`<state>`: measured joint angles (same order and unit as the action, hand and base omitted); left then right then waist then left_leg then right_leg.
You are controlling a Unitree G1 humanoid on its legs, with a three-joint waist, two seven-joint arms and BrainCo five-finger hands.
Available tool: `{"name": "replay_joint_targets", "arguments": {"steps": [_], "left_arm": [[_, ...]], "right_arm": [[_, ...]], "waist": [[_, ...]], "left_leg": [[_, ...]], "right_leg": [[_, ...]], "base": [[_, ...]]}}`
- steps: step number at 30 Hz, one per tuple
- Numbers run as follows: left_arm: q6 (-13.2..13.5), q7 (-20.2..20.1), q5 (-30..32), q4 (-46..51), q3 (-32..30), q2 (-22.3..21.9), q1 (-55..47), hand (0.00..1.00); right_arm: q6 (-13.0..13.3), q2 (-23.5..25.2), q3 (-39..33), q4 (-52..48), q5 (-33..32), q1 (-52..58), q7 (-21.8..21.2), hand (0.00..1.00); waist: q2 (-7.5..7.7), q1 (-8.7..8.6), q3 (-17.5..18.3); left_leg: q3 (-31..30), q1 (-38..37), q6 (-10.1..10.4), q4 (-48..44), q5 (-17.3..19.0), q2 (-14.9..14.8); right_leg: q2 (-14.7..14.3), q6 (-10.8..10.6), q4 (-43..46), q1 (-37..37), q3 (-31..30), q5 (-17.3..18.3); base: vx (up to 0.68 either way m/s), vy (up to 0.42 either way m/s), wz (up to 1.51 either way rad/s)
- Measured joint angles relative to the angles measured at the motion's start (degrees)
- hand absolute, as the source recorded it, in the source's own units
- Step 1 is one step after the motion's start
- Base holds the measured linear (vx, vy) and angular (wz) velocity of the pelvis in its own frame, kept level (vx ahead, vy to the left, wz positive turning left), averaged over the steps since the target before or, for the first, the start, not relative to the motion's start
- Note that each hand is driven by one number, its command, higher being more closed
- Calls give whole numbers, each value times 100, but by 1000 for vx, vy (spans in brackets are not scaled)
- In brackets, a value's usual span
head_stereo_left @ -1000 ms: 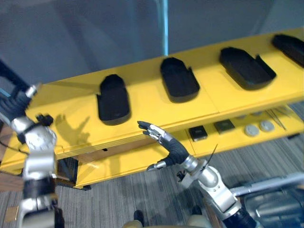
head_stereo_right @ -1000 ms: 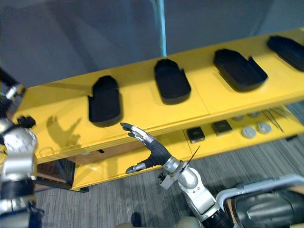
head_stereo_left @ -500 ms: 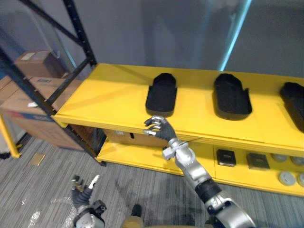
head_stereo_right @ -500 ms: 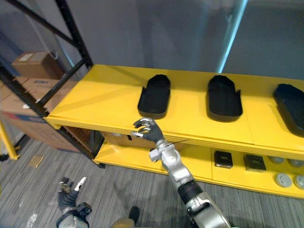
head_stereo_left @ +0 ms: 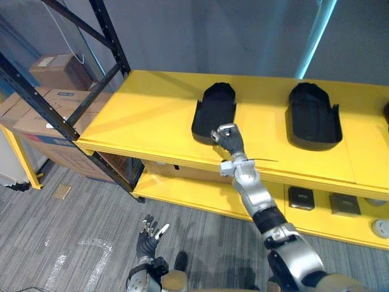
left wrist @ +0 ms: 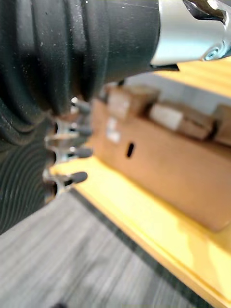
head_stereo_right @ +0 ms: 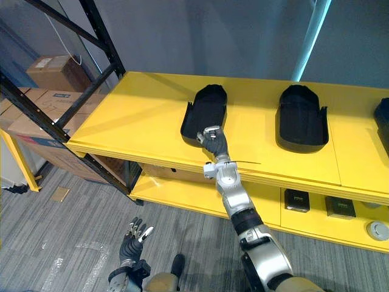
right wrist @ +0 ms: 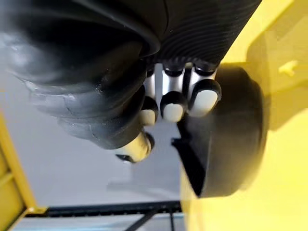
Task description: Walk over and take plastic housings, then place them on the shelf
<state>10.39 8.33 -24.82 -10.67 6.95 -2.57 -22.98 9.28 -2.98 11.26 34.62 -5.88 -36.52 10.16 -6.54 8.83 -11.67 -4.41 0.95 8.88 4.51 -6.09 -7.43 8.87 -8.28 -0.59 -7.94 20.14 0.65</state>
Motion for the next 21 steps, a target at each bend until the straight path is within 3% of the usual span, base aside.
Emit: {"name": "replay_joint_targets", "arguments": {"steps": [6, 12, 21], "left_arm": [[11, 63, -14, -168, 60, 2, 43, 0], [49, 207, -206, -189, 69, 1, 40, 0], [75, 292, -231, -190, 139, -2, 37, 0]], "right_arm": [[-63, 0, -2, 186, 2, -21, -82, 100], [-67, -25, 10, 263, -1, -79, -296, 100], [-75, 4, 72, 333, 5, -155, -326, 100]], "waist": [[-27, -1, -106], [-184, 3, -252], [-187, 7, -254]], "left_leg": [[2, -44, -11, 0, 7, 11], [16, -63, -30, 0, 19, 52], [11, -66, -44, -2, 11, 154]], "right_leg": [[41, -23, 149, 16, -2, 103], [205, -54, 662, 229, -10, 384], [418, -91, 1146, 409, -23, 683]], "base": [[0, 0, 0], [-5, -1, -1], [20, -9, 4]]}}
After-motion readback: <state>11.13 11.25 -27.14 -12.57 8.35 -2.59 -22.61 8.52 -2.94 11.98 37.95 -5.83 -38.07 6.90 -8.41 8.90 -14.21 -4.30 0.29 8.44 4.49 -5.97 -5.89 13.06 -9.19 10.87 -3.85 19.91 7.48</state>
